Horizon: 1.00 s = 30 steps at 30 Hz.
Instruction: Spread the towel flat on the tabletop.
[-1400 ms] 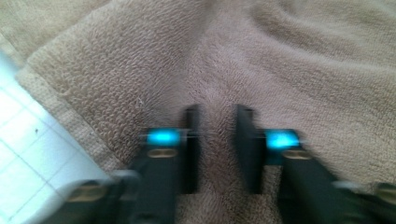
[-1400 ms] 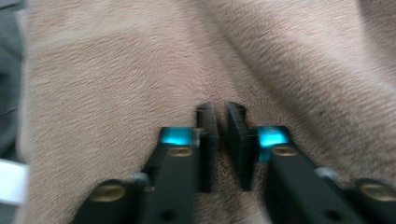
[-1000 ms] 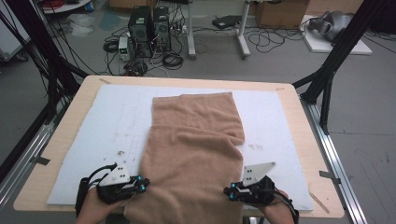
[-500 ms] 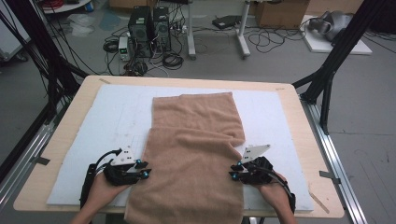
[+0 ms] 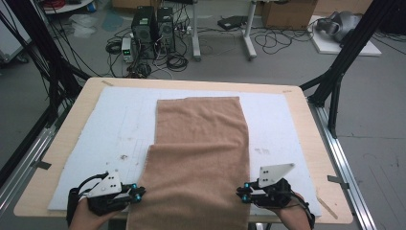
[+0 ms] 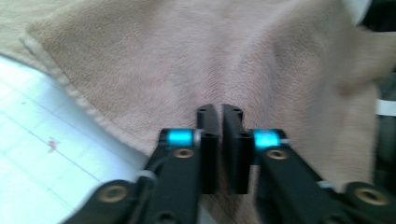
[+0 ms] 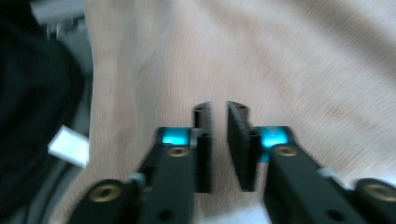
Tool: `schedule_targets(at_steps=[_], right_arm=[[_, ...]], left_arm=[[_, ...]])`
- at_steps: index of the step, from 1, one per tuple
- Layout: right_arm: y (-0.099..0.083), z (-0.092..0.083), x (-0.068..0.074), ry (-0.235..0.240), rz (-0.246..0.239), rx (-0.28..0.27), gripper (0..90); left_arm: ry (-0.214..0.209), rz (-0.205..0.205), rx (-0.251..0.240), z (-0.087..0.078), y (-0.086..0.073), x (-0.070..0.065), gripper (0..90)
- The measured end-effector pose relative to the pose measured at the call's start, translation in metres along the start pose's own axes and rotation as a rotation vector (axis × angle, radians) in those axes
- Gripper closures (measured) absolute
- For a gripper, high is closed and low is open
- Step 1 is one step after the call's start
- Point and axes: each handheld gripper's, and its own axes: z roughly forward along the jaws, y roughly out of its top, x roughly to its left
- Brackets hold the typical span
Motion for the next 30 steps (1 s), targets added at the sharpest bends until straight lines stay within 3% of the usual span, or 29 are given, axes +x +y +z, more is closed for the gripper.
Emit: schedule_targets(at_steps=[2, 5, 7, 8, 10, 11, 12, 15, 18, 24, 26, 27, 30], right_arm=[[0.003, -0.002, -0.005, -0.048, 0.0, 0.013, 71.9], [0.005, 0.01, -0.02, -0.072, 0.001, 0.071, 65.4], [0.003, 0.02, -0.028, -0.025, 0.035, 0.103, 62.9], [0.0, 0.025, -0.031, -0.026, 0.03, 0.126, 62.5], [-0.007, 0.035, -0.035, -0.004, 0.047, 0.164, 64.7], [-0.012, 0.039, -0.035, 0.01, 0.062, 0.179, 68.7], [-0.015, 0.041, -0.035, 0.007, 0.06, 0.16, 73.8], [-0.018, 0.04, -0.033, 0.017, 0.071, 0.132, 86.5], [-0.014, 0.044, -0.028, 0.033, 0.047, 0.139, 88.0], [-0.007, 0.046, -0.011, 0.116, -0.004, 0.132, 88.4], [-0.005, 0.041, -0.01, 0.077, -0.004, 0.105, 80.6], [-0.005, 0.038, -0.011, 0.047, 0.01, 0.102, 80.0], [-0.008, 0.038, -0.019, 0.007, 0.035, 0.116, 77.4]], left_arm=[[0.021, -0.002, -0.013, 0.003, 0.005, 0.005, 68.8], [0.06, -0.01, -0.012, 0.018, 0.011, 0.022, 65.2], [0.044, -0.031, 0.027, 0.032, 0.01, 0.03, 62.2], [0.035, -0.033, 0.059, 0.039, 0.008, 0.031, 62.1], [0.013, -0.015, 0.109, 0.05, 0.002, 0.029, 69.5], [0.024, -0.001, 0.085, 0.049, 0.0, 0.026, 77.2], [0.029, -0.001, 0.076, 0.048, -0.002, 0.024, 86.9], [0.045, 0.002, 0.075, 0.04, -0.006, 0.018, 88.2], [0.053, 0.006, 0.063, 0.028, -0.01, 0.011, 88.4], [0.029, -0.001, 0.038, 0.005, -0.018, -0.007, 88.3], [0.014, -0.004, 0.024, 0.003, -0.017, -0.008, 87.6], [0.025, -0.004, 0.02, 0.003, -0.015, -0.007, 80.7], [0.047, -0.018, 0.003, 0.008, -0.01, 0.002, 74.3]])
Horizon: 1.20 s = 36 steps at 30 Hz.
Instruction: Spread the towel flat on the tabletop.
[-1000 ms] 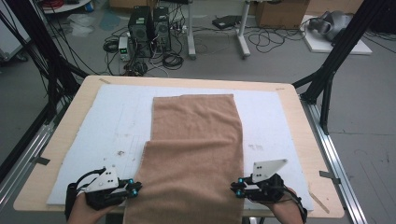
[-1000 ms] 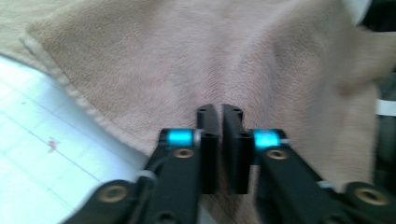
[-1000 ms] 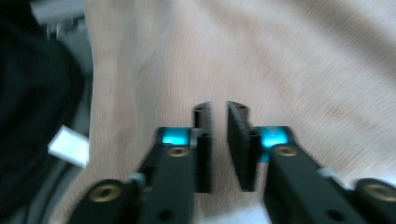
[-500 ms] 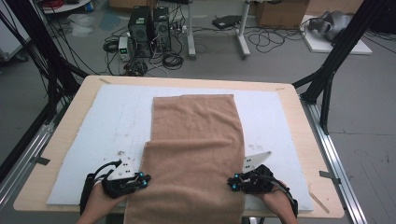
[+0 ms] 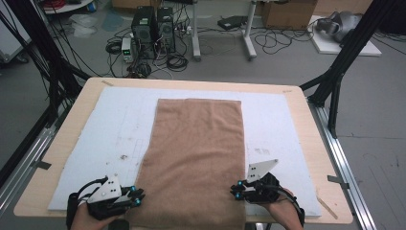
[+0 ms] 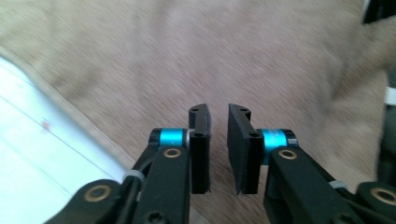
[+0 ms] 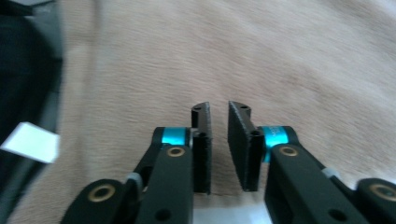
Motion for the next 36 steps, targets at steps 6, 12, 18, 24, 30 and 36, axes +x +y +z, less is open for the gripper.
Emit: schedule_targets(at_steps=[6, 12, 18, 24, 30, 36], right_arm=[[-0.008, 0.007, -0.008, 0.003, 0.025, 0.026, 86.4], [-0.01, 0.001, -0.008, 0.022, 0.026, 0.025, 87.7], [0.001, -0.016, -0.021, -0.045, 0.086, -0.081, 62.1], [0.019, -0.022, -0.041, -0.109, 0.123, -0.118, 44.8], [0.039, -0.028, -0.054, -0.151, 0.124, -0.149, 36.4], [0.045, -0.027, -0.054, -0.156, 0.108, -0.14, 33.4]], left_arm=[[0.017, -0.022, -0.003, 0.011, 0.005, 0.015, 70.3], [0.021, -0.061, -0.032, 0.011, 0.012, 0.022, 65.6], [0.026, -0.099, -0.055, 0.01, 0.024, 0.036, 56.9], [0.055, -0.125, -0.079, 0.013, 0.039, 0.051, 44.9], [0.068, -0.111, -0.085, 0.017, 0.053, 0.061, 38.2], [0.072, -0.107, -0.082, 0.018, 0.057, 0.063, 37.8]])
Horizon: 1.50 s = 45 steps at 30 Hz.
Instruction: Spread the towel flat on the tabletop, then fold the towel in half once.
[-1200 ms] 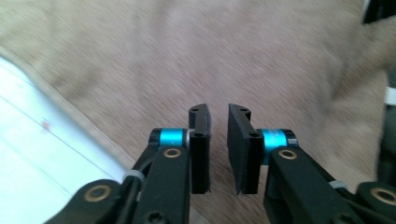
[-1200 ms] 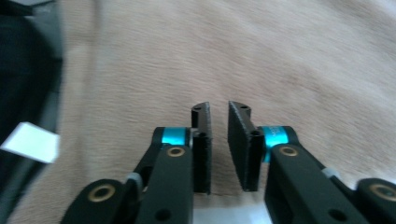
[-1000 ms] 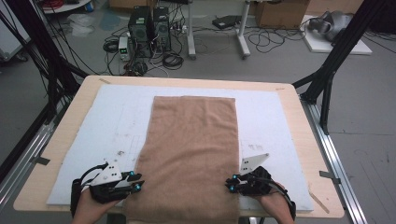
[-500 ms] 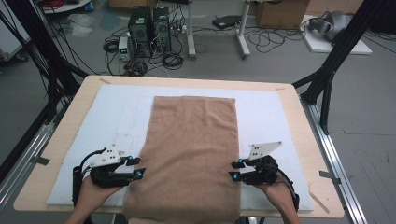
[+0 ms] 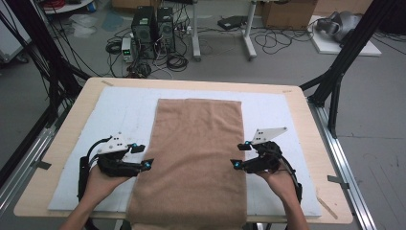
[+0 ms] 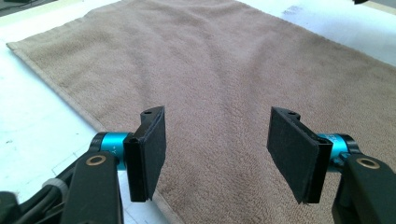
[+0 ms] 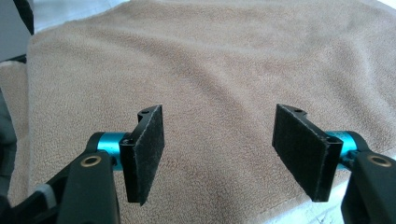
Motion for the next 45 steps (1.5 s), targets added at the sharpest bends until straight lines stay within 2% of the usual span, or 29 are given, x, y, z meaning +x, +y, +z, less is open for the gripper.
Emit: schedule_targets(at_steps=[9, 16, 19, 22, 25, 26, 28, 29, 31, 33, 36, 38, 41, 45], right_arm=[[-0.007, 0.002, -0.009, -0.012, 0.022, -0.005, 32.4], [0.002, 0.003, -0.026, -0.044, 0.045, -0.005, 31.4], [0.013, 0.003, -0.035, -0.063, 0.033, 0.001, 31.5], [0.026, 0.003, -0.043, -0.075, 0.021, 0.018, 31.5], [0.039, 0.005, -0.056, -0.092, 0.014, 0.027, 32.2], [0.042, 0.005, -0.06, -0.101, 0.012, 0.026, 32.3], [0.047, 0.009, -0.073, -0.107, 0.037, 0.038, 34.6], [0.047, 0.011, -0.078, -0.118, 0.034, 0.04, 36.0], [0.043, 0.017, -0.088, -0.128, 0.051, 0.03, 37.1], [0.038, 0.026, -0.098, -0.147, 0.078, 0.046, 38.6], [0.031, 0.041, -0.111, -0.171, 0.099, 0.076, 40.8], [0.025, 0.05, -0.119, -0.193, 0.105, 0.084, 42.7], [0.017, 0.06, -0.13, -0.218, 0.15, 0.102, 46.9], [0.007, 0.07, -0.138, -0.237, 0.193, 0.14, 52.9]], left_arm=[[0.009, -0.016, 0.03, 0.009, 0.003, 0.008, 37.1], [0.033, -0.013, 0.037, 0.019, 0.025, 0.024, 37.1], [0.043, -0.013, 0.018, 0.021, 0.036, 0.031, 37.4], [0.059, -0.018, 0.012, 0.024, 0.048, 0.041, 37.5], [0.064, -0.048, 0.0, 0.028, 0.056, 0.055, 38.1], [0.082, -0.049, 0.003, 0.032, 0.058, 0.061, 38.5], [0.087, -0.083, 0.002, 0.039, 0.06, 0.073, 39.7], [0.104, -0.079, 0.016, 0.043, 0.061, 0.078, 39.8], [0.108, -0.084, 0.032, 0.054, 0.061, 0.087, 41.0], [0.125, -0.084, 0.037, 0.066, 0.056, 0.095, 43.3], [0.145, -0.085, 0.087, 0.086, 0.045, 0.106, 45.1], [0.163, -0.093, 0.097, 0.098, 0.039, 0.111, 46.6], [0.173, -0.115, 0.109, 0.111, 0.03, 0.117, 49.7], [0.196, -0.117, 0.163, 0.124, 0.021, 0.12, 57.1]])
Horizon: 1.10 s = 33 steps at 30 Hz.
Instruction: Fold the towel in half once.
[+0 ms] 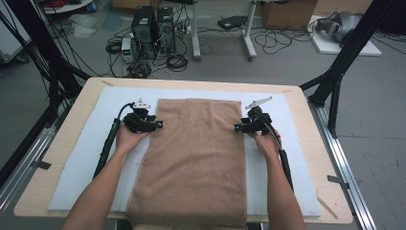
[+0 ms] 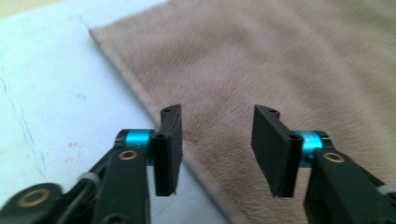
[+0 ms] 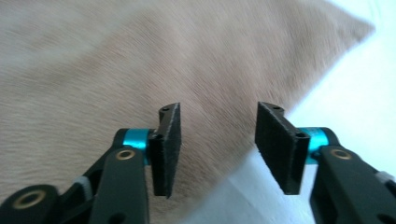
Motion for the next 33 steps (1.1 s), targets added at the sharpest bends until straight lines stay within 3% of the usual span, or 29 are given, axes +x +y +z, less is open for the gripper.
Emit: schedule_targets(at_steps=[2, 4, 7, 10, 12, 17, 21, 23, 25, 28, 33], right_arm=[[-0.003, 0.004, -0.002, 0.001, 0.022, 0.0, 56.6], [-0.003, 0.003, -0.003, -0.009, 0.031, 0.003, 66.4], [-0.001, 0.004, -0.002, 0.041, 0.026, 0.012, 83.1], [0.001, 0.003, -0.001, 0.071, 0.032, 0.017, 84.6], [0.001, -0.002, -0.001, 0.094, 0.045, 0.006, 84.8], [0.009, -0.028, 0.003, 0.138, 0.016, -0.066, 84.8], [0.01, -0.053, 0.01, 0.172, -0.007, -0.088, 84.8], [0.01, -0.066, 0.016, 0.204, -0.009, -0.108, 84.8], [0.009, -0.079, 0.026, 0.219, -0.042, -0.097, 84.6], [0.002, -0.096, 0.043, 0.252, -0.077, -0.097, 84.3], [-0.022, -0.108, 0.07, 0.285, -0.127, -0.091, 84.3]], left_arm=[[0.017, 0.009, -0.008, 0.001, 0.0, 0.0, 62.0], [0.033, 0.011, -0.007, 0.001, 0.0, 0.0, 70.6], [0.029, -0.016, -0.015, 0.001, 0.0, 0.001, 82.6], [0.016, -0.054, -0.013, -0.002, 0.001, 0.004, 86.0], [0.004, -0.056, -0.026, -0.007, 0.002, 0.005, 86.1], [-0.04, -0.032, -0.089, -0.037, 0.011, 0.005, 86.2], [-0.086, -0.025, -0.12, -0.063, 0.014, 0.002, 86.2], [-0.099, -0.007, -0.135, -0.076, 0.015, -0.002, 86.2], [-0.109, 0.024, -0.144, -0.089, 0.015, -0.009, 86.2], [-0.128, 0.057, -0.162, -0.107, 0.006, -0.022, 86.2], [-0.154, 0.096, -0.144, -0.126, -0.029, -0.044, 86.2]])
